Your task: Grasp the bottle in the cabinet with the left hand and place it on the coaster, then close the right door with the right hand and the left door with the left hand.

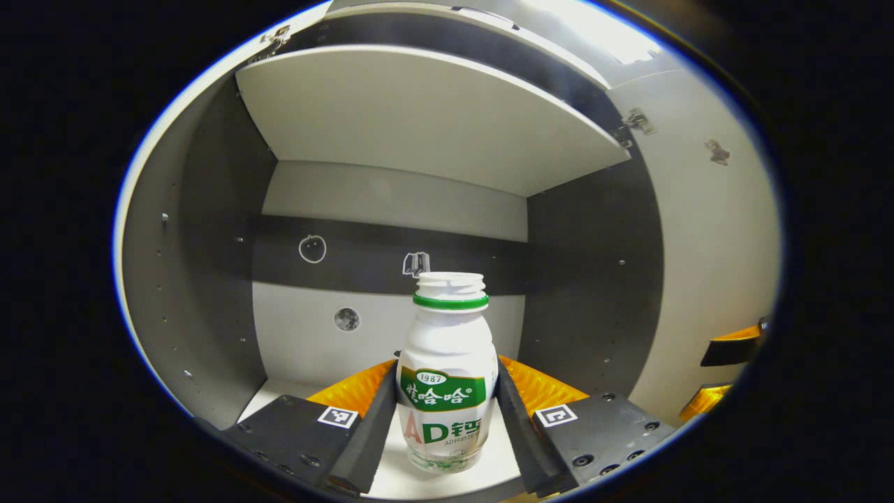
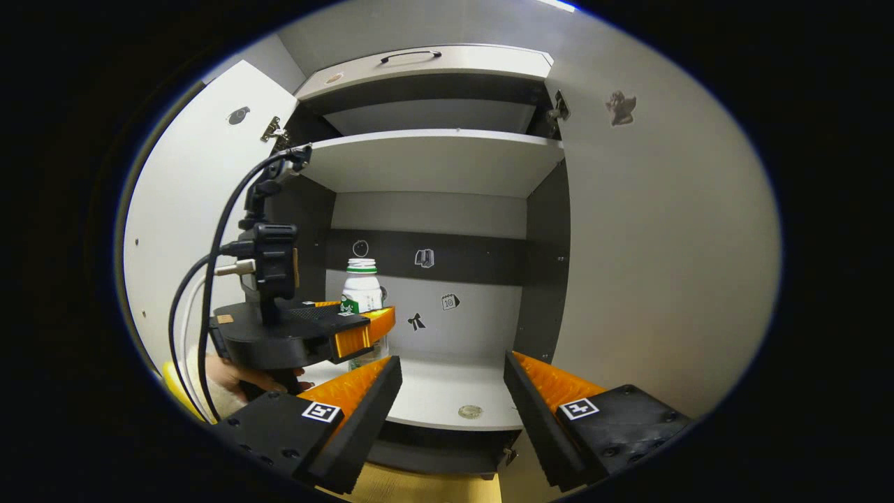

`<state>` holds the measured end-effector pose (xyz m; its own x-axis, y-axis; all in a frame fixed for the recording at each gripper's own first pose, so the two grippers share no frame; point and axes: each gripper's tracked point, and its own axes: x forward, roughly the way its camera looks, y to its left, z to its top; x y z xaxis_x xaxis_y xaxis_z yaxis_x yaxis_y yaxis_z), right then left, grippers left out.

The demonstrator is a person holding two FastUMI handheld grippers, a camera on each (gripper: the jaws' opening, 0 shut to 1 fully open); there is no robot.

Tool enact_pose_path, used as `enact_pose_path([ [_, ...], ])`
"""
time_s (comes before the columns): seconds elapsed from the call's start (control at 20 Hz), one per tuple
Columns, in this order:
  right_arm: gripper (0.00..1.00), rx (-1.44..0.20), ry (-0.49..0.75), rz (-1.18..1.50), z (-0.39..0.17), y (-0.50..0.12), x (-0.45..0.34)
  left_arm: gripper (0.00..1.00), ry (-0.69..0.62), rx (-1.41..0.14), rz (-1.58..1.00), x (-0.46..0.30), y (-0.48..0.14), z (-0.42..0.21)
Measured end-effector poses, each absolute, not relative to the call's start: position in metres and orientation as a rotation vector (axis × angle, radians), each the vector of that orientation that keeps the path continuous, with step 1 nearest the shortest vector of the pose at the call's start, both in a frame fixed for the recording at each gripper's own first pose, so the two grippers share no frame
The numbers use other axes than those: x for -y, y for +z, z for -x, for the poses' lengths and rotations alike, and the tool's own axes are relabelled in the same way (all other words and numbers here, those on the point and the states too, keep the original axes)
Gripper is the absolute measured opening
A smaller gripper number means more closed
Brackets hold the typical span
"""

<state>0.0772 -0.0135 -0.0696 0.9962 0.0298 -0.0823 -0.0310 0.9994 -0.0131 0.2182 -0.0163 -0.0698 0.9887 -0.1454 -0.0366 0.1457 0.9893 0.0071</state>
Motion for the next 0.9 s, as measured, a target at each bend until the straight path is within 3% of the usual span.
enact_pose_path([
  [0.6, 0.98, -0.044, -0.126, 0.025, 0.032, -0.038, 0.015, 0.77, -0.269, -0.023, -0.025, 0.045, -0.047, -0.061],
  [0.9, 0.97, -0.022, -0.098, 0.030, 0.049, -0.032, 0.025, 0.77, -0.251, -0.041, -0.020, 0.055, -0.064, -0.009],
])
